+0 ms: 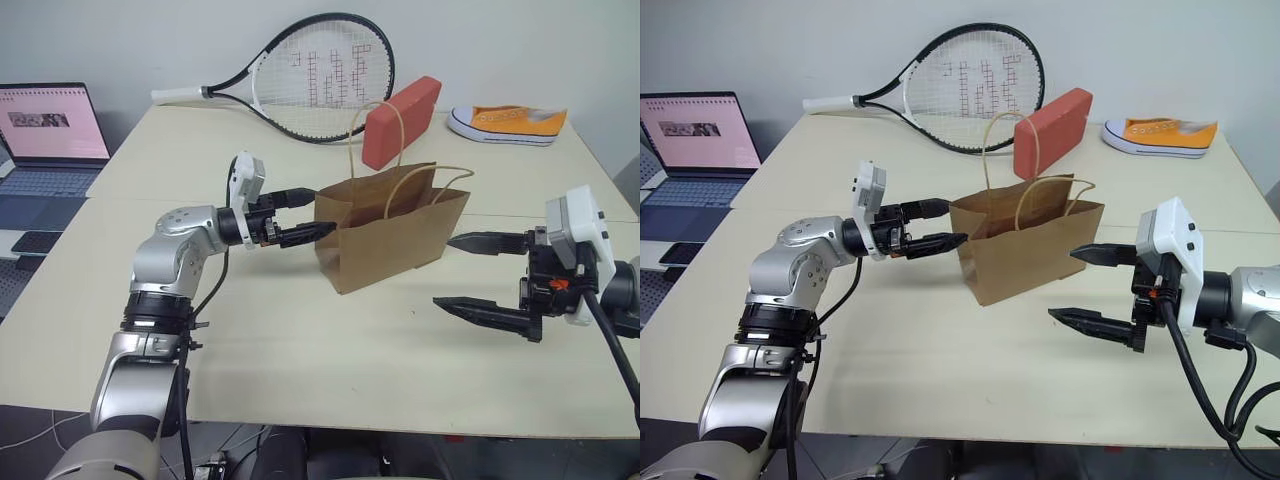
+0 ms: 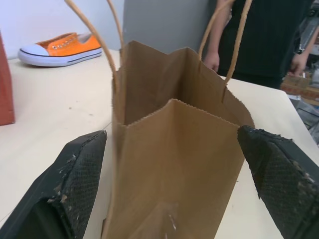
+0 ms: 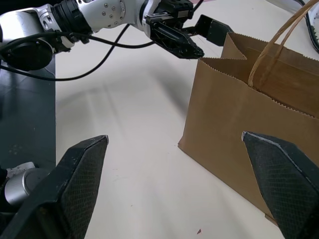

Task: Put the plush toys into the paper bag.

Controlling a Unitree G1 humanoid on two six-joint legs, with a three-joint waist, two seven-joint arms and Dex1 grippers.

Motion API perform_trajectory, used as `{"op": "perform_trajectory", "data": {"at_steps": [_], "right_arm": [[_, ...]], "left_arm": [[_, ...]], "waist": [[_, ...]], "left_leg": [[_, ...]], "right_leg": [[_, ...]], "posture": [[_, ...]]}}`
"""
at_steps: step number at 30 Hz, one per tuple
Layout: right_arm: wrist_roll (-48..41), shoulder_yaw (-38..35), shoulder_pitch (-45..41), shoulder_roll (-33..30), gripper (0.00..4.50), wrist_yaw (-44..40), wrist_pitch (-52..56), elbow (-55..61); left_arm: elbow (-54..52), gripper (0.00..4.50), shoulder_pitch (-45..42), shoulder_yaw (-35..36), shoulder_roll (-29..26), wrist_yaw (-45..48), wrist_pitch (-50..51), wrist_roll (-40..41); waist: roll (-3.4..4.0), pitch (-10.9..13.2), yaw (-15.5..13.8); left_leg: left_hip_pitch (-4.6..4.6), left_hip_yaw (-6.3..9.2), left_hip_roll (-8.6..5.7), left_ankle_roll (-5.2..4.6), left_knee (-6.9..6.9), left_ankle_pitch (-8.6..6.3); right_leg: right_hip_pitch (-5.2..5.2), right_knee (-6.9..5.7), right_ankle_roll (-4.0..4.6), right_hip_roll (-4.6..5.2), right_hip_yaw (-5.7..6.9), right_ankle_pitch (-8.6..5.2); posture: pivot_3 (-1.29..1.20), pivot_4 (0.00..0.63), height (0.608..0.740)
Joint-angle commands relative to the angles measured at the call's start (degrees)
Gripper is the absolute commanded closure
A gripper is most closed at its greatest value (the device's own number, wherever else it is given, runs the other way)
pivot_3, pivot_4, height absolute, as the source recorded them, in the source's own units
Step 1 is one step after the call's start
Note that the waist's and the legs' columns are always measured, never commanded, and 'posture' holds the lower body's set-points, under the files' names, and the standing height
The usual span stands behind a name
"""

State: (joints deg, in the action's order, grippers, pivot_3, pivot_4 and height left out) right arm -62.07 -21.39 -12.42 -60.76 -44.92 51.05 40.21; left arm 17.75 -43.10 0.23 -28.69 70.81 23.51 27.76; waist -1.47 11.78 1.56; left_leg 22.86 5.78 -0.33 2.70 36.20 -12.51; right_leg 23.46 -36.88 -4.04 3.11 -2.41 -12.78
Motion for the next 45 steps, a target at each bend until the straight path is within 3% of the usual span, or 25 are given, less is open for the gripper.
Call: {"op": "perform_trajectory", "data": {"at_steps": [1,18,43,45], "right_arm": [[-1.8,-2.9,0.0,-0.9,0.0,0.2,-0.3,0.7],[-2.3,-2.8,0.9,-0.3,0.0,1.1,-1.4,0.7],[6.0,0.2,4.6,3.8,0.0,3.0,-8.0,4.1],[6.1,0.5,4.5,3.9,0.0,3.1,-8.2,4.2]], "left_arm": [[-3.1,0.02,-0.2,-0.3,-0.4,1.0,-0.5,0.0],[-10.1,0.02,4.1,-1.5,-1.5,-0.7,-0.7,-1.9],[-7.0,0.02,6.8,-3.9,12.5,-16.8,-10.8,-8.0],[-5.9,0.4,6.6,-4.2,12.8,-16.8,-11.8,-8.7]], "waist": [[0.0,0.0,0.0],[0.0,0.0,0.0],[-0.01,0.0,-0.1],[-0.01,0.0,-0.1]], "left_leg": [[0.0,0.0,0.0,0.0,0.0,0.0],[0.0,-0.01,-0.01,0.0,0.01,0.0],[-0.01,-0.02,-0.02,0.0,0.04,0.0],[-0.01,-0.01,-0.02,0.0,0.04,0.0]], "right_leg": [[0.0,0.0,0.0,0.0,0.0,0.0],[0.0,0.0,0.0,0.0,-0.01,0.0],[-0.03,0.0,-0.04,0.0,-0.03,0.02],[-0.04,0.0,-0.04,0.0,-0.03,0.02]], "posture": [[0.0,0.15,0.74],[0.0,0.15,0.74],[0.0,0.15,0.74],[0.0,0.15,0.74]]}}
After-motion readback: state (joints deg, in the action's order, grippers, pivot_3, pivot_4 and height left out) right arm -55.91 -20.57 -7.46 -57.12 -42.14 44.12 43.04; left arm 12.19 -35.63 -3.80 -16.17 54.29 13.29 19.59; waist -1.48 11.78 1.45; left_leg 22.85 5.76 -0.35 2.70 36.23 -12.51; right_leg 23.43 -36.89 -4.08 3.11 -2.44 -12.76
